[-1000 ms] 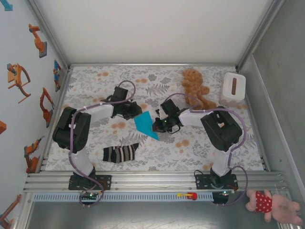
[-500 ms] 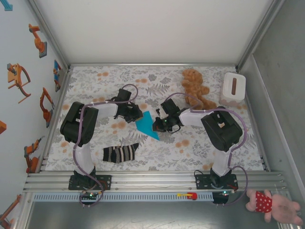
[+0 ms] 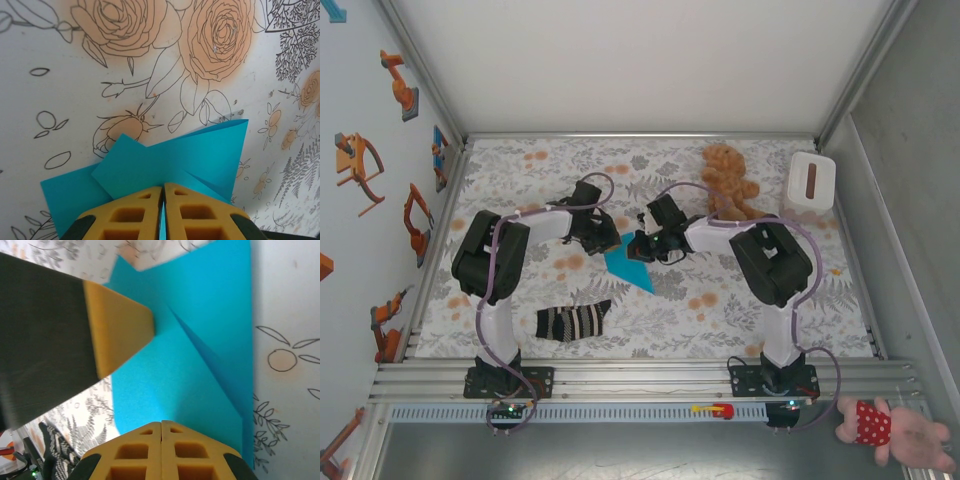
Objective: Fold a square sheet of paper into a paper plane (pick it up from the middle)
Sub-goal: Fourth fold the wing at the center of the table.
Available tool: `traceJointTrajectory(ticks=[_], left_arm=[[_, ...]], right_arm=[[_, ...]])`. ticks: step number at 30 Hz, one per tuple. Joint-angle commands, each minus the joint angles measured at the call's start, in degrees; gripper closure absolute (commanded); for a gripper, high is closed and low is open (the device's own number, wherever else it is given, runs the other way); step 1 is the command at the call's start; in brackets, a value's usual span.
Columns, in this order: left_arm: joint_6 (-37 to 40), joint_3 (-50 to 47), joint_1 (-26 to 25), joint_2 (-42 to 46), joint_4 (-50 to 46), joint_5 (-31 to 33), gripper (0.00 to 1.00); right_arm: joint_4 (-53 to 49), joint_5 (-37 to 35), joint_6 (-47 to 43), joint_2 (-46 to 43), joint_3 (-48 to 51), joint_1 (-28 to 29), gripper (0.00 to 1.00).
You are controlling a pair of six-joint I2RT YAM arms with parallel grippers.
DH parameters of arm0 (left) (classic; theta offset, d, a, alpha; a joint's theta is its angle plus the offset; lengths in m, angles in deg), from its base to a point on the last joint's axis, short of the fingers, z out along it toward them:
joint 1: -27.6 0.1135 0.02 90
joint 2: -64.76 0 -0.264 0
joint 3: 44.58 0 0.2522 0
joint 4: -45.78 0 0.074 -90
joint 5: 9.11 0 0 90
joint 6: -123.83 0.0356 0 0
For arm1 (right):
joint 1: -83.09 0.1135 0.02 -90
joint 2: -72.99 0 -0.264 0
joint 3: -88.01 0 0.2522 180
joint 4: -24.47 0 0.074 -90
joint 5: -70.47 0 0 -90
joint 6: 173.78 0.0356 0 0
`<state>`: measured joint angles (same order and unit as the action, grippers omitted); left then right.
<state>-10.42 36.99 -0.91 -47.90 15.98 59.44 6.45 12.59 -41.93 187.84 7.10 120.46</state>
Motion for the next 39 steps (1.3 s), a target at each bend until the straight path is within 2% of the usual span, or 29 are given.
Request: traceJointTrajectory(ticks=[1, 15, 20, 28, 39], left_arm=[[1.1, -0.8, -0.1, -4.0, -7.3, 6.8, 0.89], [1.0, 0.0, -0.5, -5.4, -9.5, 8.9, 0.89], [0.9, 0.1, -0.5, -6.0, -10.3, 9.8, 0.88], [1.2, 0.3, -0.5, -6.5, -10.7, 10.2, 0.89], [2.0, 2.2, -0.5, -4.8, -10.5, 8.0, 0.88]], right_arm=[[-0.2, 1.4, 1.0, 1.1, -1.6, 0.7, 1.00], [-1.2, 1.4, 0.9, 2.4, -0.9, 0.7, 1.00], [-2.0, 1.5, 0.0, 1.5, 2.7, 0.7, 1.00], [0.1, 3.6, -1.3, -7.5, 15.7, 0.7, 1.00], [-4.6, -0.6, -4.9, -19.2, 25.4, 0.7, 1.00]])
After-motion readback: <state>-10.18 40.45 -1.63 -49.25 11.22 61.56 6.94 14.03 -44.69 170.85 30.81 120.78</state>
